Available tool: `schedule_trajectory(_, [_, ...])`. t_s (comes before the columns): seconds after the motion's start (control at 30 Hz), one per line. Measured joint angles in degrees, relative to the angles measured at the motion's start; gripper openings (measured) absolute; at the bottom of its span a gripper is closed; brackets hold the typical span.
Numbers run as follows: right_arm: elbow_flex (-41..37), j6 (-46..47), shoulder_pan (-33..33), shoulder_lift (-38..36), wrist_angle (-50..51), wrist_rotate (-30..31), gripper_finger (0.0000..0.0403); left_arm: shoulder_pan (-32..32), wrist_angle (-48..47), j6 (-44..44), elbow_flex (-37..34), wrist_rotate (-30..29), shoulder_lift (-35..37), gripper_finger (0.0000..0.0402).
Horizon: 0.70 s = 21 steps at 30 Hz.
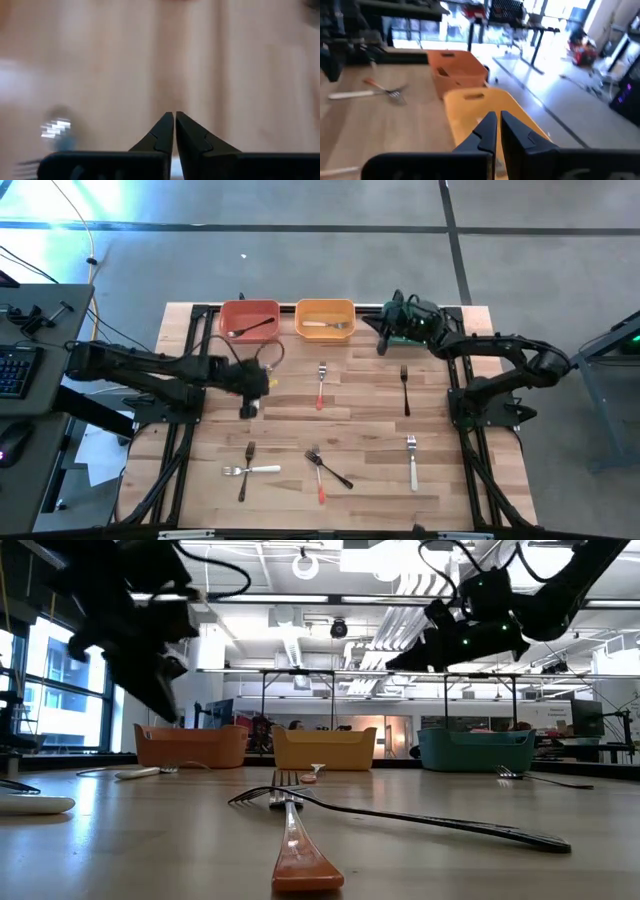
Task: Sort silverware by color (type)
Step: Put the bottom left white fork into the yellow bin
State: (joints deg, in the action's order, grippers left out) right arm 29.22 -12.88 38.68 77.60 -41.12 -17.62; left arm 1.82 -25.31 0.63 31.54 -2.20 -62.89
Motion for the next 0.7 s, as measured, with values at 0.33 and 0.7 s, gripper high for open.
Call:
schedule_trajectory(0.33, [-0.1, -1.1, -6.6, 0.0, -1.1, 0.7, 0.0007, -23.1, -5.1, -18.7, 2.9, -1.5, -2.9, 0.0067])
schedule_trajectory(0.7, [-0.1, -1.1, -7.7, 0.0, -1.4, 1.5, 0.0007, -38.5, -7.1, -24.5, 11.4, -6.5, -15.7, 0.0142])
